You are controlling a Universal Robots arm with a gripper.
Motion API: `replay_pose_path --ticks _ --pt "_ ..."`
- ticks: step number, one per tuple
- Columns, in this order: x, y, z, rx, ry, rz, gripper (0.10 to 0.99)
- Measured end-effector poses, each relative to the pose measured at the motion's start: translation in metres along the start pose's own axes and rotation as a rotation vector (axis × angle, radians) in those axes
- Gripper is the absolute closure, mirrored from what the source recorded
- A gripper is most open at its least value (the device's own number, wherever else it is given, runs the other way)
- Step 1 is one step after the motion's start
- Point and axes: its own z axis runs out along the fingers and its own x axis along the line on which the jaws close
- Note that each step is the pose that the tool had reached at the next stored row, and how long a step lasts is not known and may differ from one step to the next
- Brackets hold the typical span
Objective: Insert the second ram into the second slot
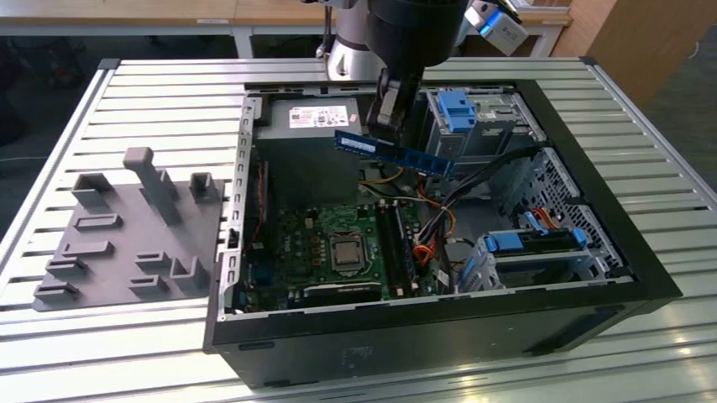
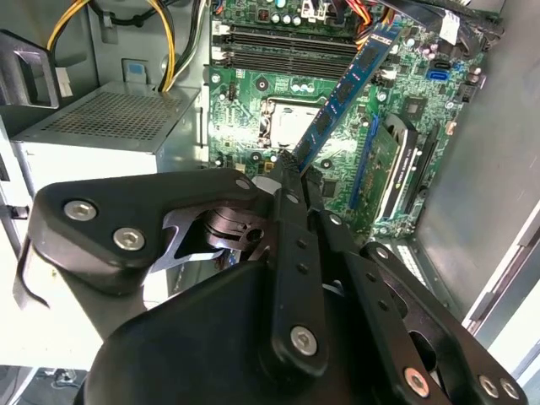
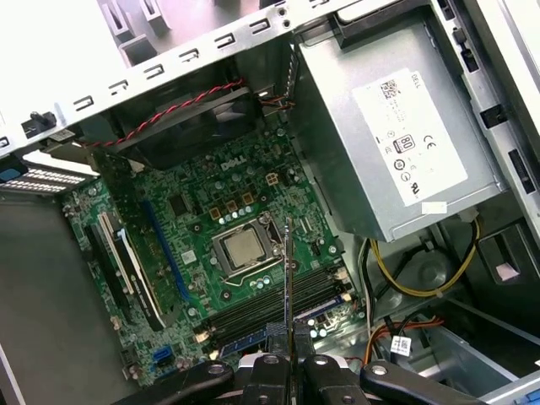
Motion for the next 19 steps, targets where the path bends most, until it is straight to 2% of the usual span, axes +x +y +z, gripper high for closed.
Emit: replay_pose_path --ticks 19 --pt "0.0000 0.0000 0.0000 0.000 -0.0011 0.030 0.949"
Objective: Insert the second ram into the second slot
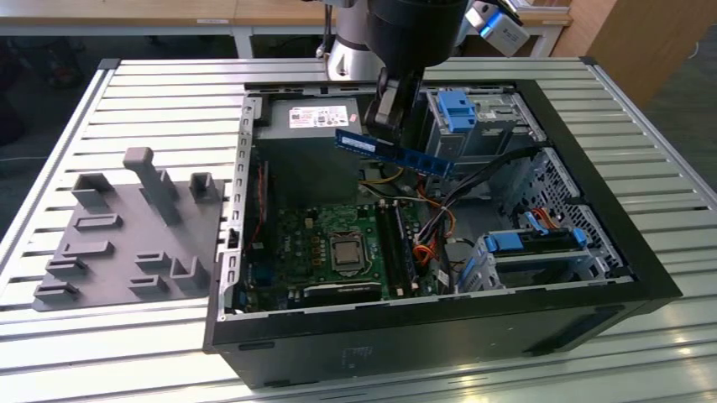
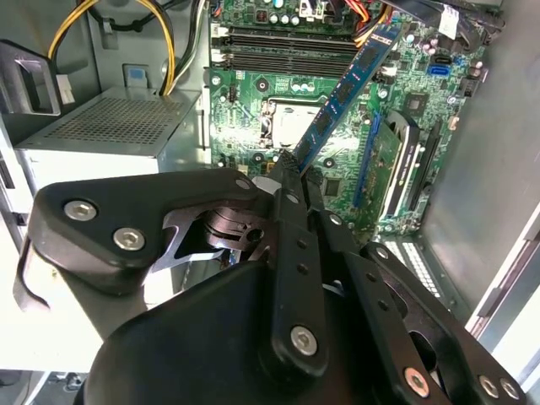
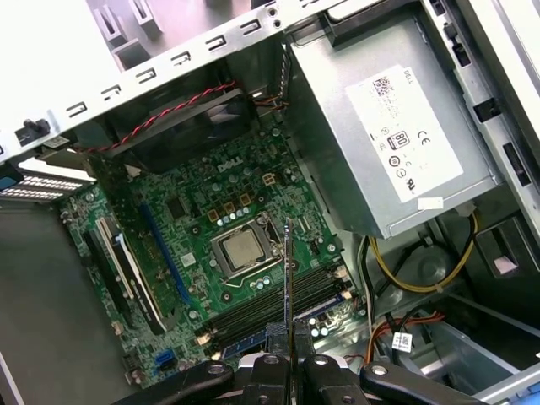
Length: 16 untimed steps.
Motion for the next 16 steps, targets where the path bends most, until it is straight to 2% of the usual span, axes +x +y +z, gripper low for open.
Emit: replay_pose_path --ticks 16 --pt "0.0000 0.0000 0.0000 0.000 -0.0007 0.020 0.949"
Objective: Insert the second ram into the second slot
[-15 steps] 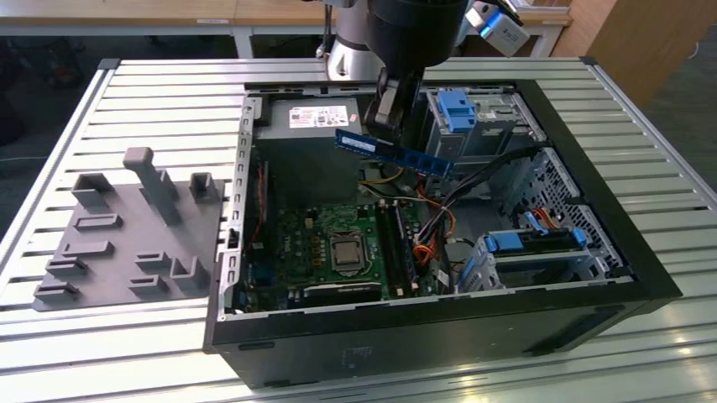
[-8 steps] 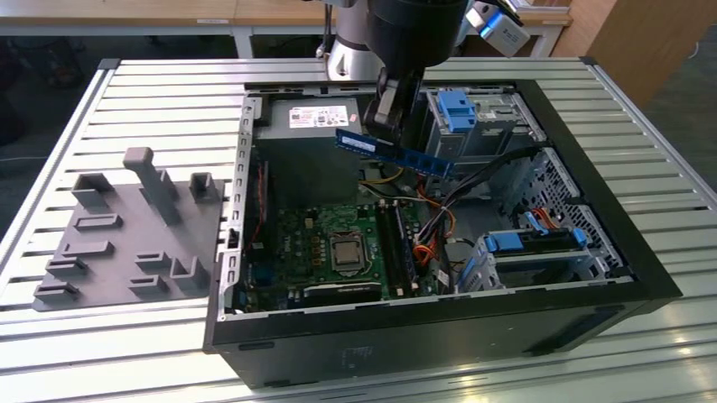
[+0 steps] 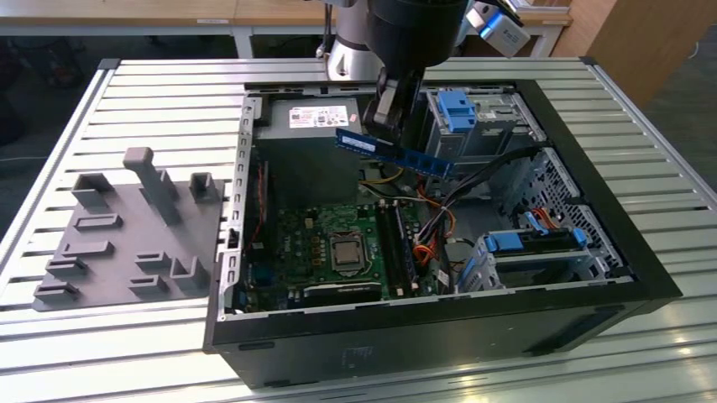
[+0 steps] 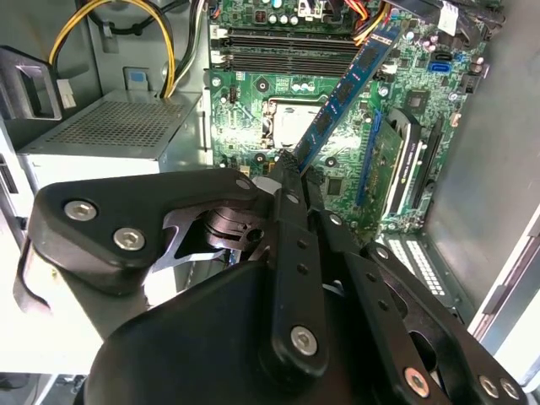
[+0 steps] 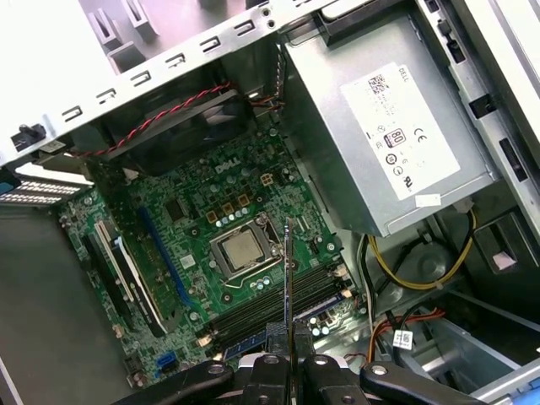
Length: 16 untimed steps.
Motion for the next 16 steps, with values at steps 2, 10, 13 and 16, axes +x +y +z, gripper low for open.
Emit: replay_pose_path --ticks 2,10,13,16 --pt "0.0000 0.0000 0.0000 0.000 -0.0001 0.002 0.949" --pt "0.0000 0.0000 0.0000 0.000 -0.0004 0.011 0.949" --pt "0.0000 0.0000 0.0000 0.000 -0.0005 0.015 0.949" --pt "0.0000 0.0000 0.0000 0.000 -0.0007 0.020 0.949"
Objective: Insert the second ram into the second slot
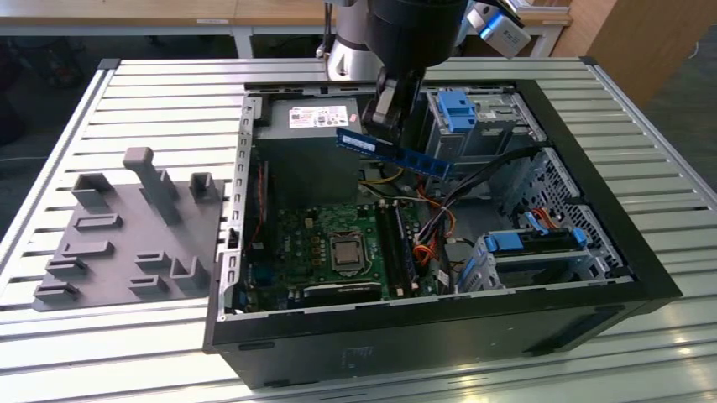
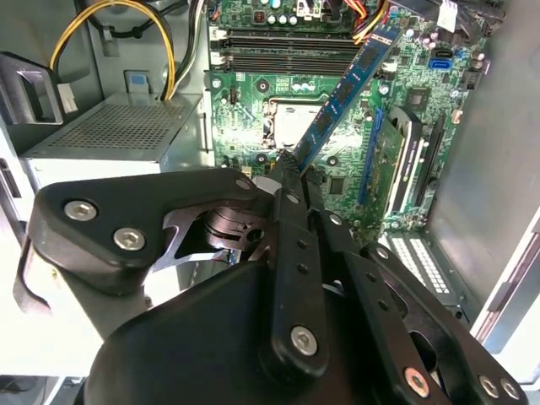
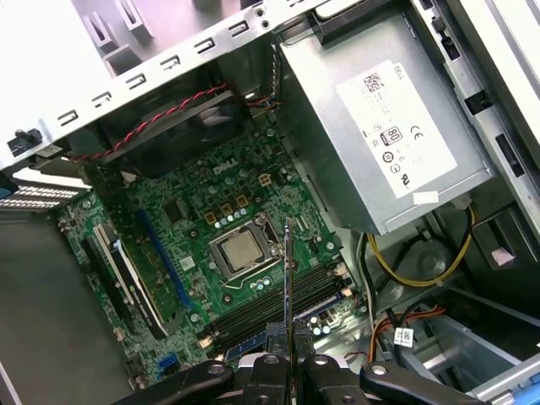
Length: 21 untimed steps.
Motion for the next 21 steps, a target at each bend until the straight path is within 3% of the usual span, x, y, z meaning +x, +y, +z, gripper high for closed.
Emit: replay_pose_path --ticks 21 --pt "0.0000 0.0000 0.0000 0.000 -0.0016 0.043 0.949"
